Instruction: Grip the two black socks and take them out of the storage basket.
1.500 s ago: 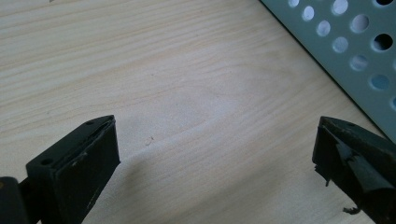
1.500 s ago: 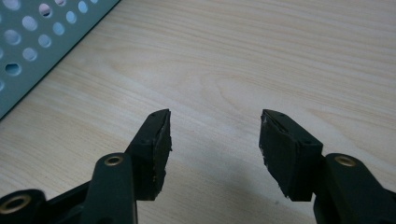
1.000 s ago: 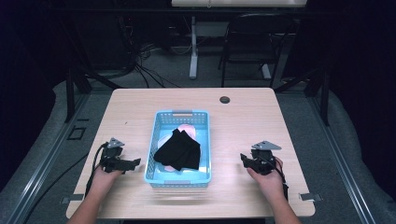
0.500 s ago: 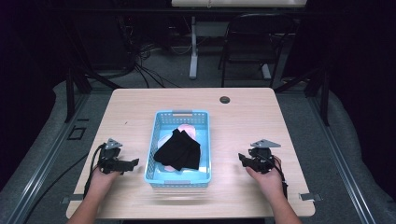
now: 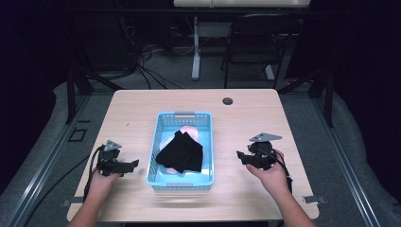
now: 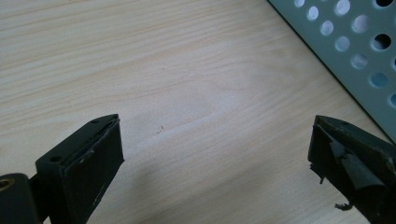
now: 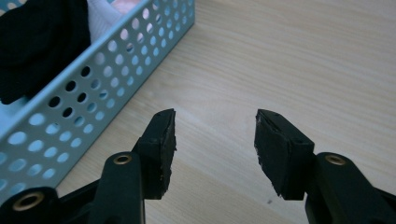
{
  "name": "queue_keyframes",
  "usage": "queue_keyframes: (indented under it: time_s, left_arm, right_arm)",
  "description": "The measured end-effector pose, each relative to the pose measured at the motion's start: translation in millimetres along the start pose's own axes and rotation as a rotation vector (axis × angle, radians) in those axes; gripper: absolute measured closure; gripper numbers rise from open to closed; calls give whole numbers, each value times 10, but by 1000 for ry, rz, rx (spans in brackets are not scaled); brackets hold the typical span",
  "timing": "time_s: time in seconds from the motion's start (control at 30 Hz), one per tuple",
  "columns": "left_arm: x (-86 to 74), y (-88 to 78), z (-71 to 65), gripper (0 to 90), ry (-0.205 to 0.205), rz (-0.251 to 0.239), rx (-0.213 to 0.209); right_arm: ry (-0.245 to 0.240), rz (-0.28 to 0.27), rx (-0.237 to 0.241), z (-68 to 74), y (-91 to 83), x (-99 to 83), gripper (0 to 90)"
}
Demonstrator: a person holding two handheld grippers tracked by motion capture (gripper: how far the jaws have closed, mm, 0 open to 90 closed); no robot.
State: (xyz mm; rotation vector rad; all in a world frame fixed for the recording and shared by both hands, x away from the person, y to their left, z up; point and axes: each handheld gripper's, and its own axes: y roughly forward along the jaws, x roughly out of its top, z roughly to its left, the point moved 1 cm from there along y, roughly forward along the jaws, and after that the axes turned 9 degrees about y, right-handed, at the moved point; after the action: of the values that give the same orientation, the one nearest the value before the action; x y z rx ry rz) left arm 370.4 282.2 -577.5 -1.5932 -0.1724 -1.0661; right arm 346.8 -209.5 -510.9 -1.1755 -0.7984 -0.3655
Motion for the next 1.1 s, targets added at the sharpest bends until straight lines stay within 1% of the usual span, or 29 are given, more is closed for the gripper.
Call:
queue_keyframes:
  time_s: [0.03,0.07,0.1,0.17,0.23,0.27,0.3,0.33,0.4,0.47,0.5,0.6,0.63,0.7,0.73,0.77,0.83,0.9,0.93,0.97,1.0,1.1]
  left_arm:
    - [1,-2,2,35,-2,-3,0]
    - [1,-2,2,35,-2,-3,0]
    - [1,-4,5,35,-5,-4,-3]
    - [-3,-2,7,35,-2,-3,-6]
    - [-7,-1,15,35,1,-2,-5]
    - [-7,-1,15,35,1,-2,-5]
    - [-9,2,19,35,-9,-9,-2]
    - [-9,2,19,35,-9,-9,-2]
    - [-10,3,21,35,-9,-6,-3]
    - [-10,4,15,35,-7,-4,-6]
    - [-9,0,17,35,3,-2,-7]
    - [-8,-4,10,35,-2,-6,-7]
    - [-8,-5,12,35,-2,-5,-7]
    - [-10,2,14,36,3,0,-9]
    - [-10,2,14,35,3,0,-9]
    - [-11,10,12,35,3,1,-8]
    - [-11,10,16,36,4,4,-9]
    - [-12,11,16,36,0,1,-10]
    - [-12,11,16,36,0,1,-10]
    - [-12,12,15,36,-4,-1,-10]
    - [-12,12,15,37,-4,-1,-10]
    - [-11,20,7,37,-2,5,-13]
  right_arm:
    - [-16,6,-5,19,-24,35,481]
    - [-16,6,-5,19,-24,35,481]
    - [-35,10,-6,59,-54,95,480]
    - [-50,16,-3,85,-73,144,481]
    - [-53,23,14,104,-85,188,487]
    - [-53,23,14,104,-85,188,487]
    - [-59,23,27,127,-103,225,503]
    - [-58,23,32,140,-111,243,505]
    - [-72,34,28,163,-119,279,516]
    - [-74,54,27,189,-125,320,515]
    - [-73,54,27,203,-125,340,515]
    - [-81,57,41,233,-119,387,523]
    - [-76,61,61,277,-109,435,533]
    - [-81,70,77,334,-85,486,534]
    - [-81,70,77,334,-85,486,534]
    - [-103,87,87,396,-54,542,534]
    - [-122,98,95,468,-15,605,533]
    - [-131,109,113,544,32,678,534]
    - [-131,109,113,544,32,678,534]
    - [-143,115,130,619,79,756,537]
    - [-152,119,138,654,99,797,542]
    - [-165,109,163,764,157,915,548]
